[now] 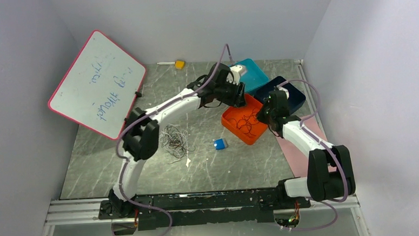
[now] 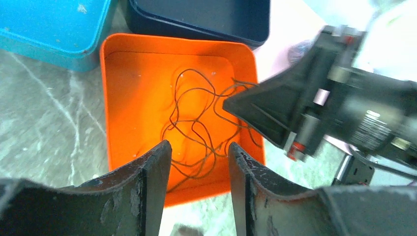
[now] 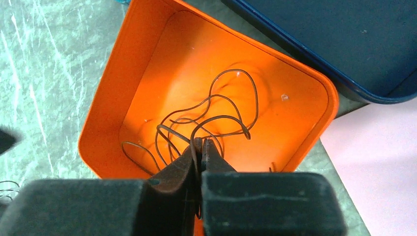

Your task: Untangle the cables

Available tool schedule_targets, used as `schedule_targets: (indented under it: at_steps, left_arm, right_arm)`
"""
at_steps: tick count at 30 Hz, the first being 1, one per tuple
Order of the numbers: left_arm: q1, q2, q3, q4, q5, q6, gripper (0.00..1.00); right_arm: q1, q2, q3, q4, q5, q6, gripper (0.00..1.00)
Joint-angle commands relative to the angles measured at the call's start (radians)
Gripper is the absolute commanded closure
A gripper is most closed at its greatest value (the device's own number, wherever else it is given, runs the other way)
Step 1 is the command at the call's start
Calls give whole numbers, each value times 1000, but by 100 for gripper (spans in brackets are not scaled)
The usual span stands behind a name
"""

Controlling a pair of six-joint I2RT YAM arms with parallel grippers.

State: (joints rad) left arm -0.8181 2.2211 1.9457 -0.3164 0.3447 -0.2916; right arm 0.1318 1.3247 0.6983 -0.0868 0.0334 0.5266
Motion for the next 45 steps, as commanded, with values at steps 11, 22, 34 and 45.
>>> schedule_targets:
  at_steps: [11, 22, 34, 45]
  left_arm:
    - [60, -541, -510, 102, -205, 11, 47]
    - [97, -751, -742, -3, -359, -46, 48]
    - [108, -946, -935, -149, -562, -227, 48]
    - [109, -1055, -1097, -177, -591, -435, 43]
  right_arm:
    - [-9, -33, 72, -13, -12, -61, 42]
    - [-8, -166, 101, -50, -58, -103, 39]
    - [262, -120, 167, -52, -142, -134, 35]
    - [587, 43, 182, 58, -112, -59, 35]
